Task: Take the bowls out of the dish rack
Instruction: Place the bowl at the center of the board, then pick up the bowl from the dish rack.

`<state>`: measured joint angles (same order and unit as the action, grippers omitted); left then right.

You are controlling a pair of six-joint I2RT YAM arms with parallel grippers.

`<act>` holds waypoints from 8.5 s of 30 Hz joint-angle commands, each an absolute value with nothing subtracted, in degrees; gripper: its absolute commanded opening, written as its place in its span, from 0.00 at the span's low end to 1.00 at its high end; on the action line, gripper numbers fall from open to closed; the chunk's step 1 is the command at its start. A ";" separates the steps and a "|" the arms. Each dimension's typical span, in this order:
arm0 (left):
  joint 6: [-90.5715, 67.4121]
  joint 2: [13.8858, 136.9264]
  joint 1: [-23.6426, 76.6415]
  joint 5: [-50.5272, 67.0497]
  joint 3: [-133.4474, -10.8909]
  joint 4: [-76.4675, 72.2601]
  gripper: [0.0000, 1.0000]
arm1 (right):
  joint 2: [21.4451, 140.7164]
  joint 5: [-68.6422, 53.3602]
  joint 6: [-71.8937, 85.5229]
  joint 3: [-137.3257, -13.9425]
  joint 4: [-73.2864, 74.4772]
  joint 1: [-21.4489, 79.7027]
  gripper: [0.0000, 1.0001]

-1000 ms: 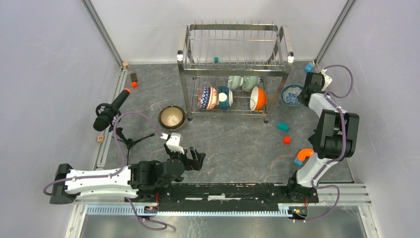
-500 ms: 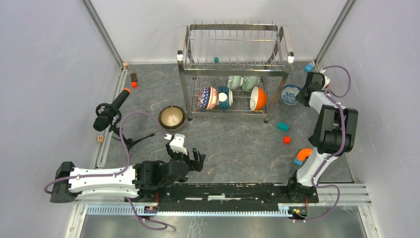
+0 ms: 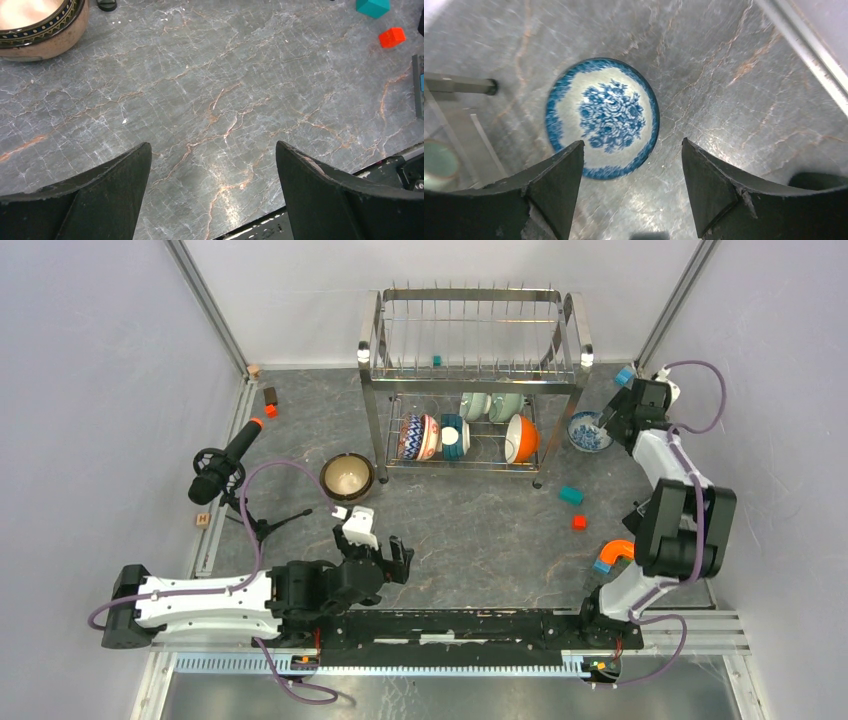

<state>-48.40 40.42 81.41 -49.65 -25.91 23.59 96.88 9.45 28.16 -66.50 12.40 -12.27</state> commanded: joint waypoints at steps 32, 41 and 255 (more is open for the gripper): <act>-22.92 75.32 72.83 -39.13 -46.61 -18.38 0.98 | 16.11 -9.26 20.52 -5.01 2.15 7.49 0.70; -29.88 92.75 66.80 -37.44 -50.23 -44.72 0.94 | 10.38 -13.67 22.04 -0.35 -1.59 11.81 0.67; 14.67 58.60 95.50 -26.90 -38.52 16.71 0.02 | 39.28 -21.96 12.15 -44.48 29.53 28.90 0.79</act>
